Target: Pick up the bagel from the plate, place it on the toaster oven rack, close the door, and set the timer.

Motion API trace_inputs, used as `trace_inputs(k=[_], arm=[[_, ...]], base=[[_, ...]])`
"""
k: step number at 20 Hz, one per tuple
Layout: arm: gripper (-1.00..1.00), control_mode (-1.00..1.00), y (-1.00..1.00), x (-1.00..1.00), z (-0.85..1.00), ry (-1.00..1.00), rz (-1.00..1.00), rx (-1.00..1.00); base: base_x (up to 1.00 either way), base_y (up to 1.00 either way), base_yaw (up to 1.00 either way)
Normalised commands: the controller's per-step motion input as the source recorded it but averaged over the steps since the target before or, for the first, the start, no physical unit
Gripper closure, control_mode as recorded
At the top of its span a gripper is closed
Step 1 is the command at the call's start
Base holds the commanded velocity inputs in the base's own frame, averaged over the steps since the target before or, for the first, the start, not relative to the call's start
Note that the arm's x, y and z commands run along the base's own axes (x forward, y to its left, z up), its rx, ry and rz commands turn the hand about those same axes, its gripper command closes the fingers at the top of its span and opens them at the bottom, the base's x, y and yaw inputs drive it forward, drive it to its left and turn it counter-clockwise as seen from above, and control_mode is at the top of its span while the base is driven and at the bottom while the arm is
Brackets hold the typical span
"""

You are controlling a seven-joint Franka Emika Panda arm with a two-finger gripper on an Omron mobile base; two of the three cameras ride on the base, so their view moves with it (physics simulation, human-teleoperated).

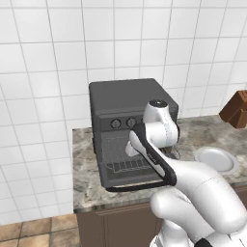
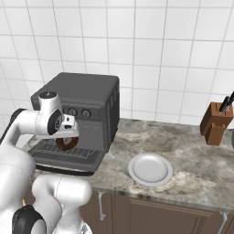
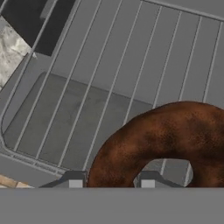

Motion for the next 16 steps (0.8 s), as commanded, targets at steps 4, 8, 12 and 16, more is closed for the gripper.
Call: trace_inputs(k=[4, 8, 12, 16], arm=[[1.00, -1.00, 0.11, 0.25, -0.26, 0.05, 0.00, 0.00], [1.00, -1.00, 0.11, 0.17, -0.20, 0.02, 0.00, 0.00], [1.00, -1.00, 0.10, 0.14, -0.17, 0.00, 0.00, 0.00], [1.00, -1.00, 0.11, 0.22, -0.12, 0.00, 0.01, 0.00]], base=[[0.00, 0.00, 0.00], [0.00, 0.00, 0.00], [0.00, 0.00, 0.00], [0.00, 0.00, 0.00]])
